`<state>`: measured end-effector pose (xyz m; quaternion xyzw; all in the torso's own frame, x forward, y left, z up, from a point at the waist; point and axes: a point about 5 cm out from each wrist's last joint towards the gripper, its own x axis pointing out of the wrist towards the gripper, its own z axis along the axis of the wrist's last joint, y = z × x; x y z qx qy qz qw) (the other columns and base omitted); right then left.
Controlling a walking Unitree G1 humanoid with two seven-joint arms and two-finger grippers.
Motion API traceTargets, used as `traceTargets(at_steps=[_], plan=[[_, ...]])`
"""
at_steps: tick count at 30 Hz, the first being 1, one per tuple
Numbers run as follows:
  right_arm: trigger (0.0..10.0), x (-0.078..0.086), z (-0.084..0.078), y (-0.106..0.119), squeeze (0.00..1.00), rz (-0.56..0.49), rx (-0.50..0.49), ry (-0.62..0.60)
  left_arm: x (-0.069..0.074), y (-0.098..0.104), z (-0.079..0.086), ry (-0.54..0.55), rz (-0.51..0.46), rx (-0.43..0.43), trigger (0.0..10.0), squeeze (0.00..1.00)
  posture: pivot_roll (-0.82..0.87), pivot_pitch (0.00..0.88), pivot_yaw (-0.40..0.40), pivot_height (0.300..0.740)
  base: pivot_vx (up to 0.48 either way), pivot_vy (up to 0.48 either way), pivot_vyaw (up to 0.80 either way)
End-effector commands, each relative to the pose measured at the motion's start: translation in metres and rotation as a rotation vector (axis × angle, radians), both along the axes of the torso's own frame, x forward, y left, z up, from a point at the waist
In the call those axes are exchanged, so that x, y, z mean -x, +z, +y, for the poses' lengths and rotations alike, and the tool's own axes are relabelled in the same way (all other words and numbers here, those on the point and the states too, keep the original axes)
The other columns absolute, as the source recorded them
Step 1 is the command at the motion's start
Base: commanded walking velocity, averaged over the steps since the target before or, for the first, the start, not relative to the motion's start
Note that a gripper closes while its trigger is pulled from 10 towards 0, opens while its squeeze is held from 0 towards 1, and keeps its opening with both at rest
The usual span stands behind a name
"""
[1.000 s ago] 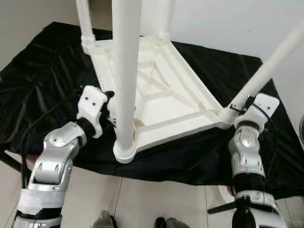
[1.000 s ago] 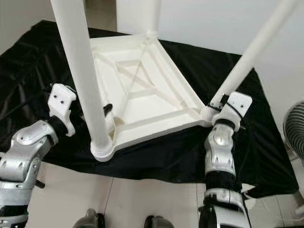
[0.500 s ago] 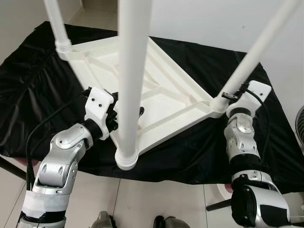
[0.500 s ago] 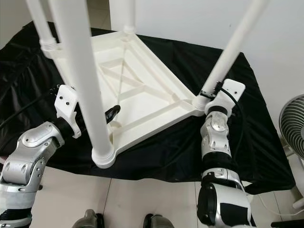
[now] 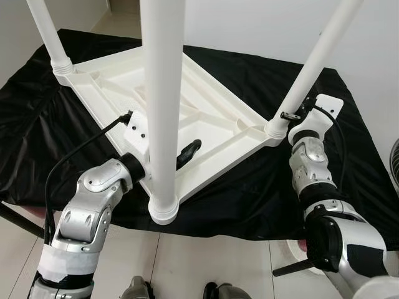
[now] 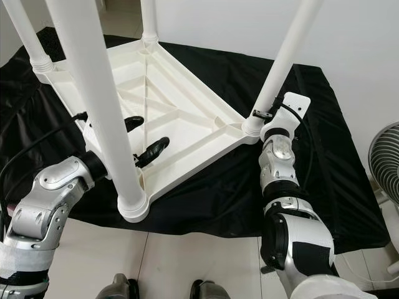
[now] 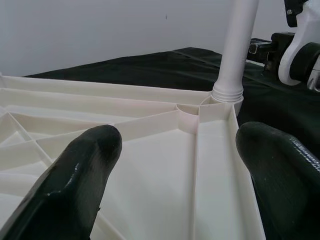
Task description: Building children table
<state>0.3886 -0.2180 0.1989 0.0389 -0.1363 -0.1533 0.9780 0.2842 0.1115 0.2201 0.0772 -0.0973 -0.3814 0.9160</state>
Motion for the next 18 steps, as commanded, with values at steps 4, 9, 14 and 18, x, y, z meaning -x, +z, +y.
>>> traceTargets(at_steps=[4,9,14,18], plan=[[10.0,0.023,-0.006,-0.016,0.0,-0.063,0.049,-0.12,0.002,0.0,-0.004,-0.001,0.013,-0.003,10.0,0.0,0.18,0.14,-0.027,0.74,0.0,0.0,0.0],[10.0,0.047,-0.002,-0.03,0.0,-0.107,0.051,-0.122,0.0,0.001,-0.005,0.01,0.014,-0.003,10.0,0.0,0.17,0.139,-0.026,0.74,0.0,0.0,0.0],[10.0,0.077,0.006,-0.049,0.0,-0.09,0.049,-0.062,-0.005,0.003,-0.011,0.031,0.015,0.015,10.0,0.0,0.16,0.137,-0.03,0.74,0.0,0.0,0.0],[10.0,0.095,0.01,-0.06,0.0,-0.072,0.08,-0.009,-0.012,0.004,-0.02,0.072,0.023,0.055,10.0,0.0,0.14,0.136,-0.028,0.74,0.0,0.0,0.0]])
